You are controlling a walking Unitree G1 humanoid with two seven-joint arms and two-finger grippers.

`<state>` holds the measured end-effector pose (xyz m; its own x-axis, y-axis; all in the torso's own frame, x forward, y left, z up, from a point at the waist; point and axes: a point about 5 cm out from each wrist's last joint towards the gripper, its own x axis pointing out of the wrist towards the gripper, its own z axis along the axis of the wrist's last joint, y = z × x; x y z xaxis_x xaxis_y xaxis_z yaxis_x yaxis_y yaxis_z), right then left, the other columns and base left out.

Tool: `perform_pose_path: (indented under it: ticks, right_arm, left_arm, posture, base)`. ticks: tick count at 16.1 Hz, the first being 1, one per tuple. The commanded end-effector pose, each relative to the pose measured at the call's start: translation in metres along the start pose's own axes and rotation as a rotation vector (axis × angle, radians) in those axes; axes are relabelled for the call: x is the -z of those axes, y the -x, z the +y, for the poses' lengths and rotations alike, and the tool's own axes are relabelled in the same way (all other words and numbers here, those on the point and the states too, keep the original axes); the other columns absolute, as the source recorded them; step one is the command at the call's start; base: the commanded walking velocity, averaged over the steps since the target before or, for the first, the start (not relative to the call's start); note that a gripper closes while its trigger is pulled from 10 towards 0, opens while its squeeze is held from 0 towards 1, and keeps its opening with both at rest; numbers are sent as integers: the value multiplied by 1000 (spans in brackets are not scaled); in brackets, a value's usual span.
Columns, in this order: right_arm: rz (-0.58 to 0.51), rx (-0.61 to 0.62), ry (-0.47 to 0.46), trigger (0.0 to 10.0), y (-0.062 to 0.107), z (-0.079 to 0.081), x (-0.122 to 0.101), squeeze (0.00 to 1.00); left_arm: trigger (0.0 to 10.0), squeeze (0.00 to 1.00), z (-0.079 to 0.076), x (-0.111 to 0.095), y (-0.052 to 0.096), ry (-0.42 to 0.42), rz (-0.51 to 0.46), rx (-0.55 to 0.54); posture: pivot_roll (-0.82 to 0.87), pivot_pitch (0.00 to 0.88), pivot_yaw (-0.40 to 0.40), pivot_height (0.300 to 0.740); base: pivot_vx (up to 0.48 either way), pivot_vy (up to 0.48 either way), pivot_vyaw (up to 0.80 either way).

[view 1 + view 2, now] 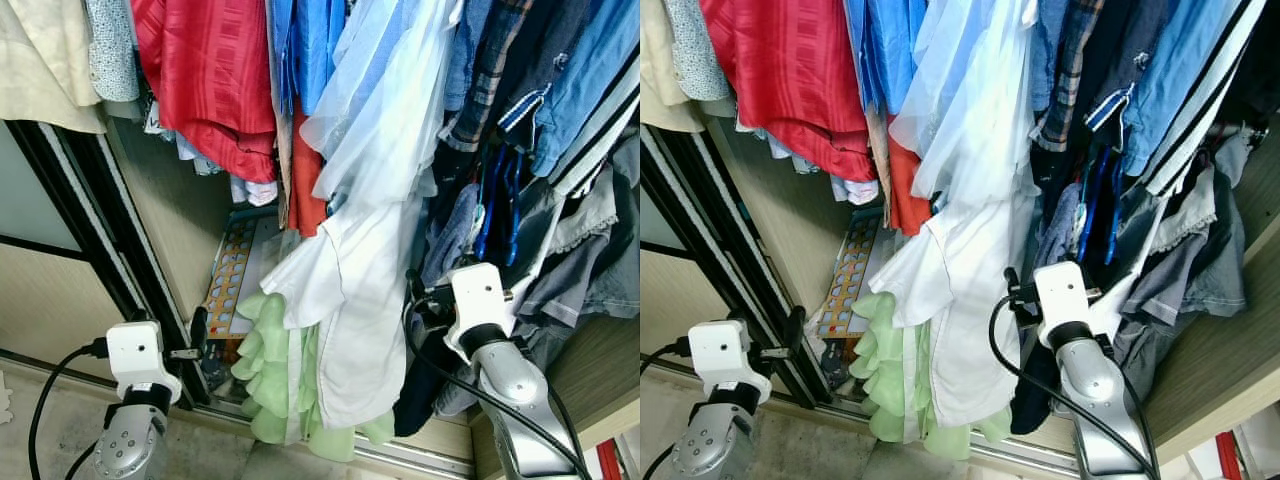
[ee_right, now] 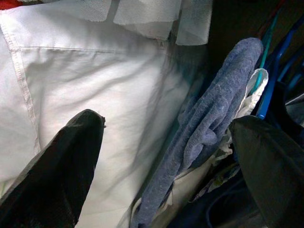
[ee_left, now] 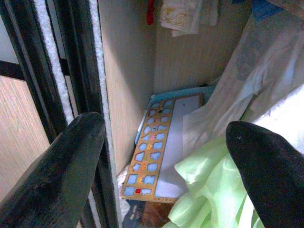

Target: Clean up the room

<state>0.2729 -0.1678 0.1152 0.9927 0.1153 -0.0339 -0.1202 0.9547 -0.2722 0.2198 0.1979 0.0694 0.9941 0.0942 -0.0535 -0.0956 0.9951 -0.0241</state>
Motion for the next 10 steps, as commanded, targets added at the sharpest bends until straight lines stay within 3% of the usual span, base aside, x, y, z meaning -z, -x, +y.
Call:
perform_pose_path:
  ticks: [1,3,4,5,10]
  right_arm:
    - [0,3,6,10000,-1,-2,0,0]
    - [0,3,6,10000,-1,-2,0,0]
    - [9,42,-21,10000,4,-1,6,0]
    - [34,99,-53,10000,13,-1,15,0]
    - [47,109,-67,10000,14,1,19,0]
  left_arm:
    - [10000,0,-2,0,-1,-6,-1,10]
    - [10000,0,-2,0,-1,-6,-1,10]
    - [10000,0,-1,-9,-12,-18,-30,30]
    - [10000,0,0,-24,-27,-36,-69,60]
    - [10000,0,1,-26,-28,-33,-72,60]
  posture:
    - [-198,0,3,740]
    - [-198,0,3,740]
    - [-250,0,100,740]
    - [-250,0,100,740]
    - [-244,0,113,740]
  base:
    - [0,0,0]
    - [0,0,0]
    - [0,0,0]
    - [0,0,0]
    - [0,0,0]
